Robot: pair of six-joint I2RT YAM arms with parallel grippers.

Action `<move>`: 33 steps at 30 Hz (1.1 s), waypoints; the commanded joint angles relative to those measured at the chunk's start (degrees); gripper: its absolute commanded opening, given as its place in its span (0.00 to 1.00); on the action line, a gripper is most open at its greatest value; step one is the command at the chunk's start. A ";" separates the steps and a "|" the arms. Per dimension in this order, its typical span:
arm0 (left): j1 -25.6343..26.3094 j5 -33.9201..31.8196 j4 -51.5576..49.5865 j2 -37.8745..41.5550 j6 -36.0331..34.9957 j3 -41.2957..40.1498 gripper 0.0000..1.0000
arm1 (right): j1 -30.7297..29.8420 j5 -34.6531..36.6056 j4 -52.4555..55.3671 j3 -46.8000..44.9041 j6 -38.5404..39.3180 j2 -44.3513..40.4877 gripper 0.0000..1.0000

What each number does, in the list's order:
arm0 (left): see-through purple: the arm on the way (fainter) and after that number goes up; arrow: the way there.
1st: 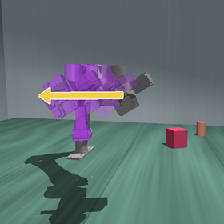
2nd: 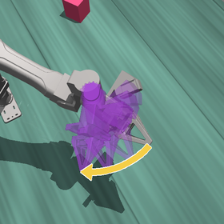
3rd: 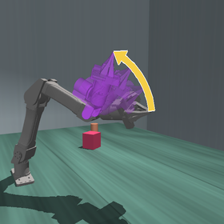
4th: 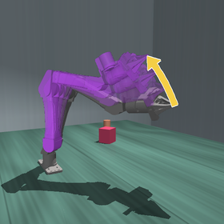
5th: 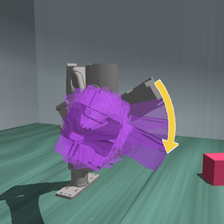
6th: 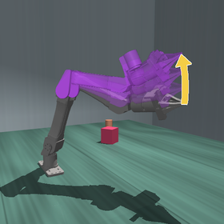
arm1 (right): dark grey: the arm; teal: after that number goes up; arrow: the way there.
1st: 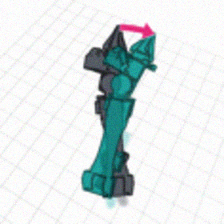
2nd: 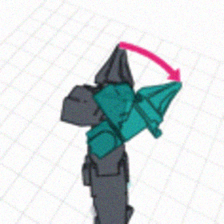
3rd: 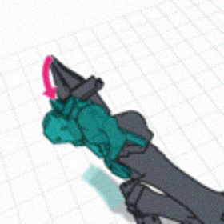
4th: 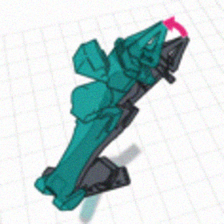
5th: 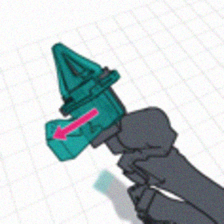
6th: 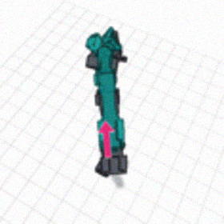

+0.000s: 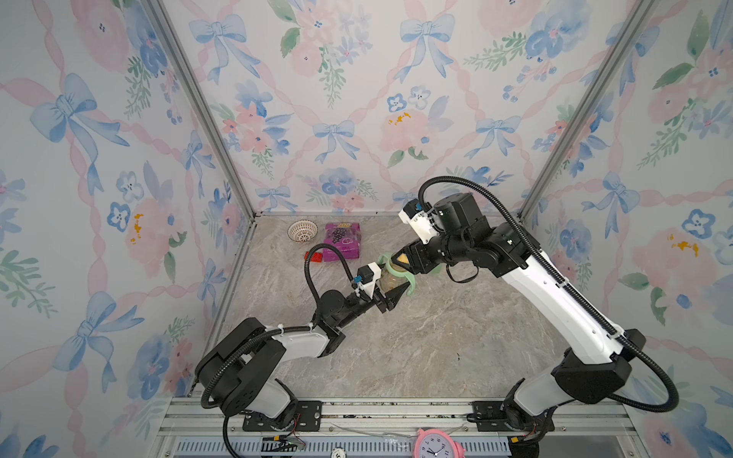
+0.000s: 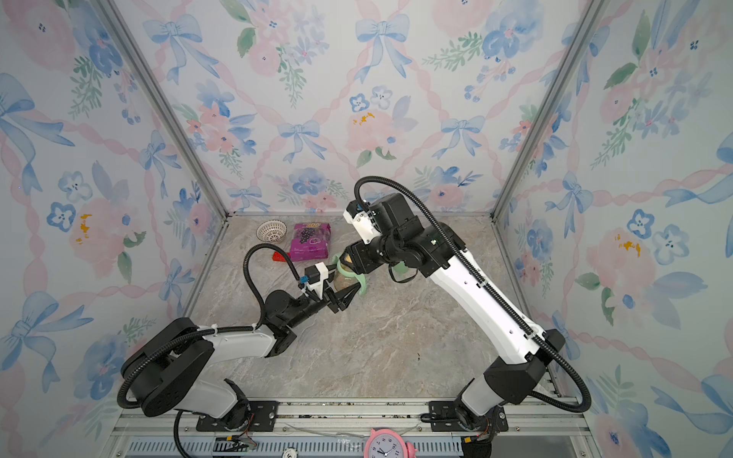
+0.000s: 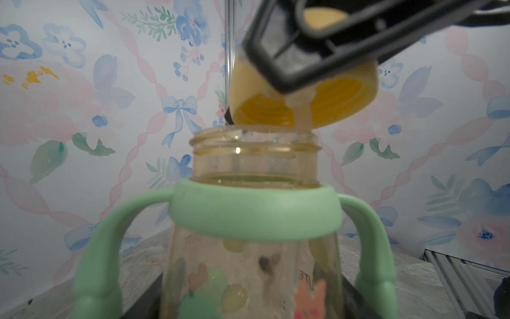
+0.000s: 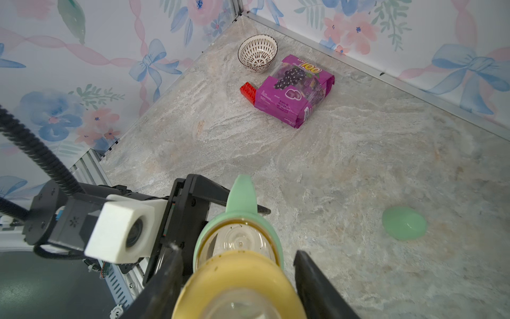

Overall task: Assemble the baby bottles
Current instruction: Close the nipple on the baby bottle.

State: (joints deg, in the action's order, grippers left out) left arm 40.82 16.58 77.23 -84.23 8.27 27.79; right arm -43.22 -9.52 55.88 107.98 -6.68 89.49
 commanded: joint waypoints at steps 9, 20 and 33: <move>-0.26 1.62 6.11 -0.93 1.92 -0.19 0.23 | -1.09 -2.72 -7.27 -4.79 -0.44 0.15 0.47; -1.06 1.77 4.88 -0.39 2.69 -0.12 0.21 | -1.61 -2.96 -8.02 -10.92 -0.33 -3.10 0.59; -1.17 2.30 5.39 -1.38 2.46 -0.44 0.21 | -1.18 -3.05 -15.35 -14.01 -6.39 -10.78 0.97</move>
State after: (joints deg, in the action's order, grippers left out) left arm 40.03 19.35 77.25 -84.97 9.82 27.11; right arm -43.72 -12.86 43.46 95.18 -10.31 81.82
